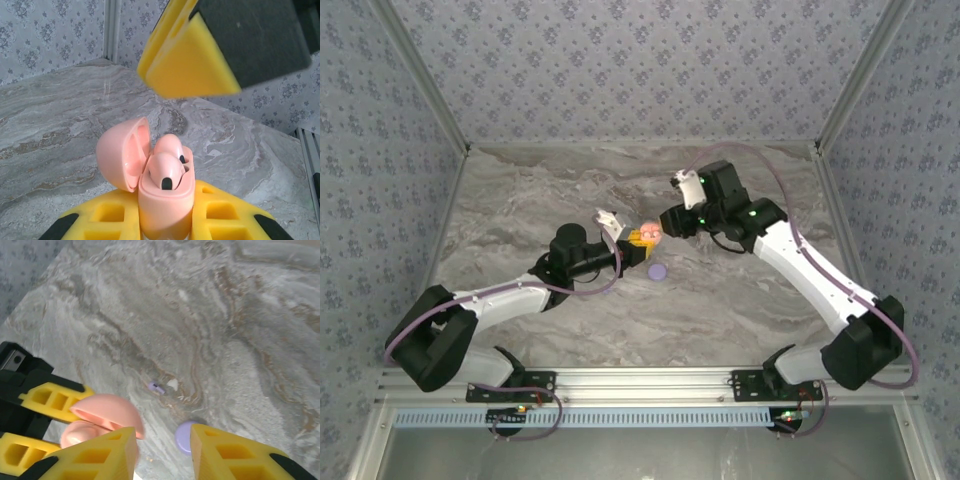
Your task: Insert wireless bluetooth earbuds into charging case
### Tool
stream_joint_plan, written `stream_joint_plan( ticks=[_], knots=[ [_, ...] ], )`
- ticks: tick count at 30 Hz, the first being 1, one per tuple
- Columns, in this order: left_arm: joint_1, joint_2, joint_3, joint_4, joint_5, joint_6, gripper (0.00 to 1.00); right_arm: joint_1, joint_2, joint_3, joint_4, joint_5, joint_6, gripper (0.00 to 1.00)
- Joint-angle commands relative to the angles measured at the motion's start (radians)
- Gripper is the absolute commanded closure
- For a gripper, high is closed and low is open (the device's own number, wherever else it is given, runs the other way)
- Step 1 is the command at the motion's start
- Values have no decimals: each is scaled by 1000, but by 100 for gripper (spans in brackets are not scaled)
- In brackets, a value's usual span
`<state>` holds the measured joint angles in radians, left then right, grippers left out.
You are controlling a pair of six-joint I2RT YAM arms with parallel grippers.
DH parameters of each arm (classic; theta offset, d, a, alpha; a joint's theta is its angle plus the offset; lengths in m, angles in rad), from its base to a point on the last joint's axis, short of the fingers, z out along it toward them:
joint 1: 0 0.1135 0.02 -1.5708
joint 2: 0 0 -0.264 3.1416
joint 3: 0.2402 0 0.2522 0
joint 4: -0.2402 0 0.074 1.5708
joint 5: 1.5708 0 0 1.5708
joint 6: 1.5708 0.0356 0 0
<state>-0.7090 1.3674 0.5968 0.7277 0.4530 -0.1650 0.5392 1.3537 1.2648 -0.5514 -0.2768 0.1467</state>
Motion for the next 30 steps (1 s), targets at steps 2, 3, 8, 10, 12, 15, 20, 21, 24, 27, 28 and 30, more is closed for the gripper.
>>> stream_joint_plan(
  ticks=[2, 3, 8, 10, 12, 15, 20, 21, 24, 27, 28, 30],
  knots=[
    [-3, -29, 26, 18, 22, 13, 84, -75, -62, -51, 43, -45, 50, 64],
    [-4, -31, 27, 22, 32, 11, 84, -90, -61, -61, 42, -71, 50, 64],
    [-3, -31, 36, 35, 85, 14, 84, -157, -47, -130, 80, -224, 48, 70],
    [-3, -31, 34, 56, 107, 12, 84, -170, -43, -149, 104, -278, 44, 72],
    [-4, -33, 32, 72, 129, 10, 84, -177, -39, -160, 121, -310, 44, 75],
    [-5, -31, 38, 81, 162, 4, 84, -183, -32, -168, 136, -353, 39, 77],
    [-4, -28, 40, 109, 202, -10, 84, -180, -3, -164, 142, -436, 30, 78],
    [-4, -27, 40, 114, 209, -14, 85, -178, 2, -164, 144, -445, 30, 78],
    [-4, -27, 44, 119, 223, -18, 85, -176, 10, -166, 149, -465, 25, 78],
    [-3, -26, 44, 125, 237, -21, 85, -169, 20, -162, 152, -504, 15, 78],
    [-3, -25, 44, 127, 239, -24, 85, -164, 23, -160, 153, -512, 12, 78],
    [-3, -24, 45, 128, 240, -25, 85, -156, 28, -156, 151, -526, 5, 78]
  ],
)
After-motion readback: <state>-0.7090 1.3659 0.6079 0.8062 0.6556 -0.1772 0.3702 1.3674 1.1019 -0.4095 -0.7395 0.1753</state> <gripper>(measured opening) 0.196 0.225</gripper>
